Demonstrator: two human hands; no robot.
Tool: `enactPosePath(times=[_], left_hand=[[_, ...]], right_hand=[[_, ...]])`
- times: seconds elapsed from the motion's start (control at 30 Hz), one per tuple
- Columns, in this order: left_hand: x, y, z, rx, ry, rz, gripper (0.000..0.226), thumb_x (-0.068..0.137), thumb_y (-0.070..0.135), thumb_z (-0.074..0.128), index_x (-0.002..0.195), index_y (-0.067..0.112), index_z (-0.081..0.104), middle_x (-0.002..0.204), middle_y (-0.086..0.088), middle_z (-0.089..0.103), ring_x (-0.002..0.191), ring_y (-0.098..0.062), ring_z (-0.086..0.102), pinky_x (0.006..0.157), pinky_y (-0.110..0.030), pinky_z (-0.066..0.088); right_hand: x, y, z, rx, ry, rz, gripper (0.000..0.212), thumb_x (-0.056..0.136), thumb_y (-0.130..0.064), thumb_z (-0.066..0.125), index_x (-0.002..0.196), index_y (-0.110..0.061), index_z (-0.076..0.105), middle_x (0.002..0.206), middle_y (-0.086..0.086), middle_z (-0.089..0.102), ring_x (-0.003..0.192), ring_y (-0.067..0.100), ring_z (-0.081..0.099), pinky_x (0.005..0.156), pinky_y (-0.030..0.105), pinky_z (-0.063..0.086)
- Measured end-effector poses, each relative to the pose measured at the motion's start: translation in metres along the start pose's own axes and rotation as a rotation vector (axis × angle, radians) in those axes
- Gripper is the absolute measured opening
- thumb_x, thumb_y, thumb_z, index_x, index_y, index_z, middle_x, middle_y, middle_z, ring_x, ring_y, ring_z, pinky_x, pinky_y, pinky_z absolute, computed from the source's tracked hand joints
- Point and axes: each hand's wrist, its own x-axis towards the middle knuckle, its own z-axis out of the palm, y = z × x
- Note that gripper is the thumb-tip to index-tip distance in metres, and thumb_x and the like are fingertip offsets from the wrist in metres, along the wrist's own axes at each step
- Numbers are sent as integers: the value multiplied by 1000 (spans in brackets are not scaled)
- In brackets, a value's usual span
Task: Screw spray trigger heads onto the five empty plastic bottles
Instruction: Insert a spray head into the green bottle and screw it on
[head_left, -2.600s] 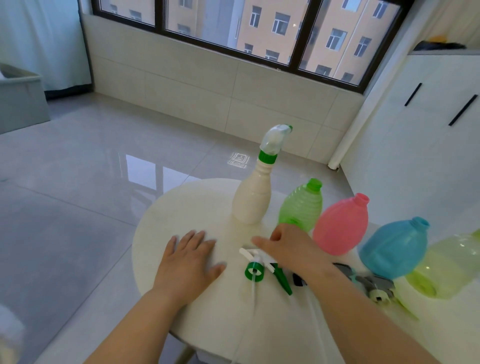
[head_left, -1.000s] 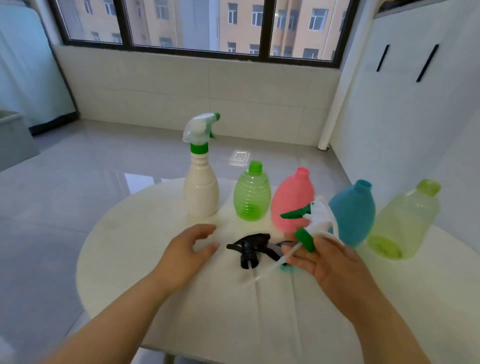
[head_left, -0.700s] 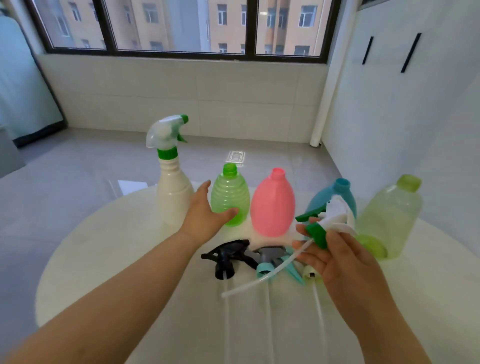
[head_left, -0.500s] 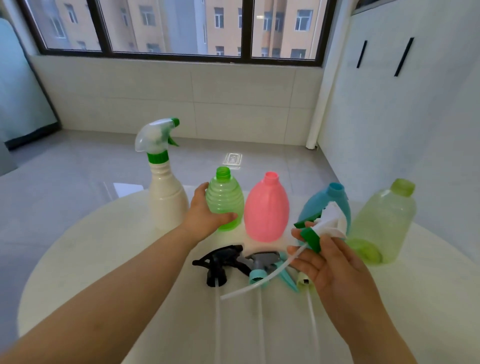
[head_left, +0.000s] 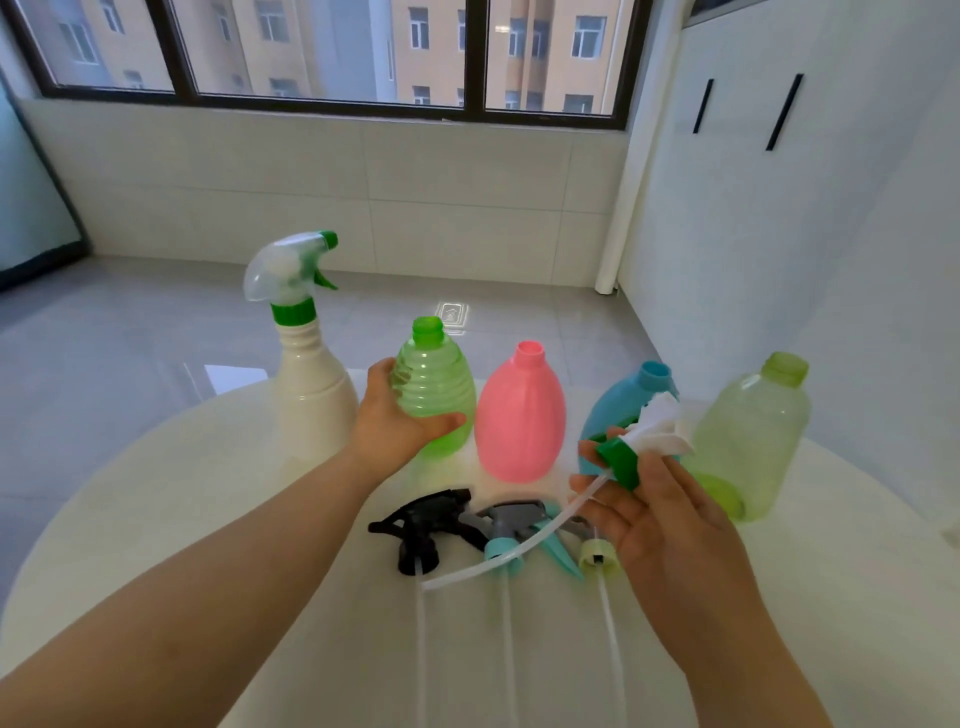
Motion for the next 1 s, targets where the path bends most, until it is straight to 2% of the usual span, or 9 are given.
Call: enactPosePath(times=[0.1,0.17,0.23,0.37,0.47,0.6,0.7,0.83,1.0], left_hand=[[-16,10,-19,-62,10,82,66,63,10,79,112,23,35,91,20,46,82,1,50,64,-3,39],[-33,16,-34,-97,-25,126,66,63,6,78,106,31,34,93,22,46,80,9,51,58,4,39],[-53,19,-50,-145,-91,145,65,61,8,80,101,36,38,96,20,51,79,15,56,58,4,40],[-97,16,-78,-162,-164,131,78,37,37,77,102,47,37,102,20,54,86,20,55,64,-1,45],[-115,6,-95,-106,-144,99,84,37,31,77,105,51,31,105,24,52,90,14,54,67,-8,45],[-119,3,-112,-66,-192,144,80,33,37,77,104,50,43,99,33,61,92,16,55,66,2,41],[-124,1,-118,-11,-194,175,85,36,29,81,108,51,42,109,23,57,98,19,49,70,6,36],[-129,2,-118,53,-233,197,86,32,44,75,109,52,39,114,23,48,99,22,44,75,9,31],[-132,6,-116,97,-247,186,89,34,40,78,111,54,35,116,28,45,102,23,42,76,8,30]], right_hand=[[-3,-3,5,42,35,-66,22,65,-31,52,65,-27,74,70,-4,75,64,8,68,63,22,57],[-5,-4,10,38,49,-87,21,65,-30,53,66,-26,74,68,-4,74,64,6,68,64,21,57],[-8,-6,16,30,31,-87,20,64,-29,55,66,-27,74,69,-5,74,65,5,68,64,21,57],[-8,-16,29,79,-28,-117,21,65,-24,53,63,-24,74,67,-5,74,67,5,69,62,20,56],[-1,-31,42,104,-34,-182,20,66,-24,53,61,-21,72,66,-5,73,65,5,68,60,18,55],[8,-45,59,186,27,-273,16,66,-31,55,74,-21,64,68,-7,73,67,5,68,59,17,53],[4,-37,63,223,70,-280,15,67,-29,56,76,-19,62,67,-7,73,66,4,68,59,17,53],[-4,-31,60,129,75,-273,11,82,-22,51,78,-18,61,66,-8,72,63,4,67,57,17,53],[-9,-36,56,13,18,-296,14,65,-29,56,73,-22,66,69,-9,73,63,5,67,57,16,53]])
